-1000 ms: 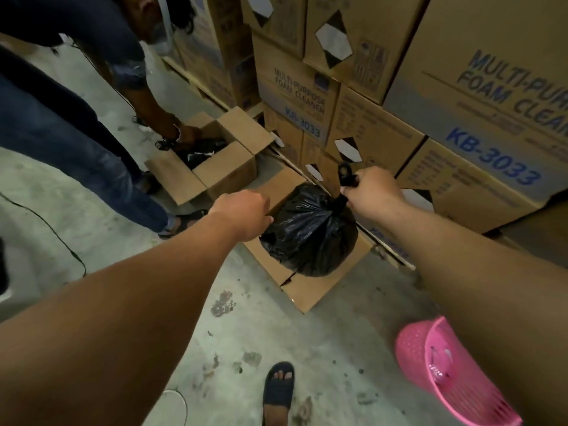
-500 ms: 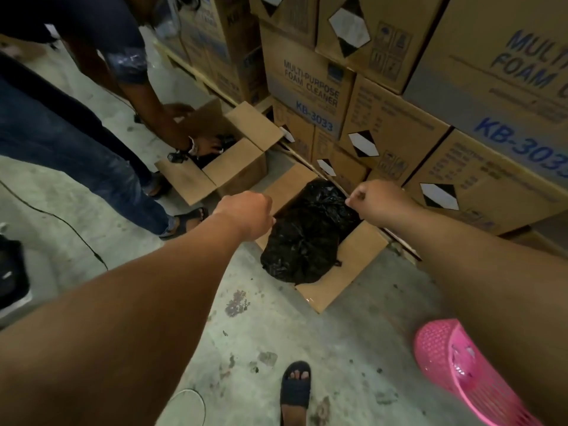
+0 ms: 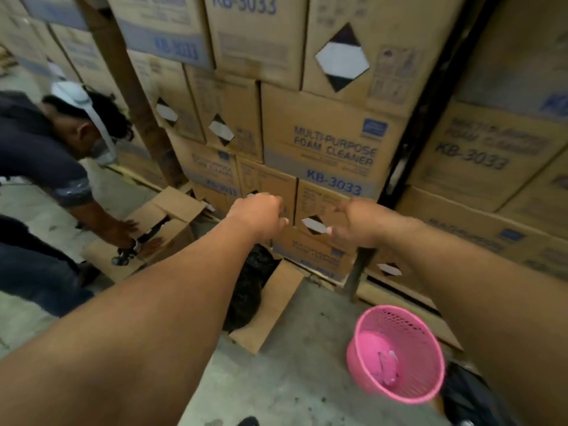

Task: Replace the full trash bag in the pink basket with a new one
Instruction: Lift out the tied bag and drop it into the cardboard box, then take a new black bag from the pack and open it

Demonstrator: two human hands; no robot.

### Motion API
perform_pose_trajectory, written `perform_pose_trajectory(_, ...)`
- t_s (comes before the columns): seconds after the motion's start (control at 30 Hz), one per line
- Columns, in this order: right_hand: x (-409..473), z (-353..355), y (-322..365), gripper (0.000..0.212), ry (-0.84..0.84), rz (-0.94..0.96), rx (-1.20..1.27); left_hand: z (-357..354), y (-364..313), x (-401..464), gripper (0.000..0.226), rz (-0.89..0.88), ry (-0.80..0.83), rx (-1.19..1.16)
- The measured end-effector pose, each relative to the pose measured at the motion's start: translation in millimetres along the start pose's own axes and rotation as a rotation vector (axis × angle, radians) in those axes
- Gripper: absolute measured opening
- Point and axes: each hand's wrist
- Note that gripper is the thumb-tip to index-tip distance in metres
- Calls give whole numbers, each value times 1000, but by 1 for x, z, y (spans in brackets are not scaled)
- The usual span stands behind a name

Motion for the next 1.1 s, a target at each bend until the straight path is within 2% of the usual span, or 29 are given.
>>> perform_pose_trajectory(0.27, -261, 32, -132, 72, -208, -189, -84, 31, -235, -135, 42, -282, -123, 43)
perform_pose_trajectory(0.47, -414, 40, -236, 70, -247, -438, -117, 39, -401, -201, 45, -478, -232, 77)
perform_pose_trajectory(0.67, -480, 17, -317, 67, -255, -581, -45, 14, -522, -206, 47, -632, -241, 102)
perform_pose_trajectory(0.9, -519, -45, -425, 71, -181, -680, 25, -72, -650, -189, 50, -727, -68, 113)
perform_pose_trajectory(1.1, -548, -125, -515, 73, -73, -672, 160, -153, -711, -181, 51, -737, 75, 127)
Point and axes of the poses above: each hand's wrist, its own x-axis towards the middle knuckle, its own z-axis out of the back of the hand, y = z × x, and after that the axes turned 9 degrees about z, right-handed
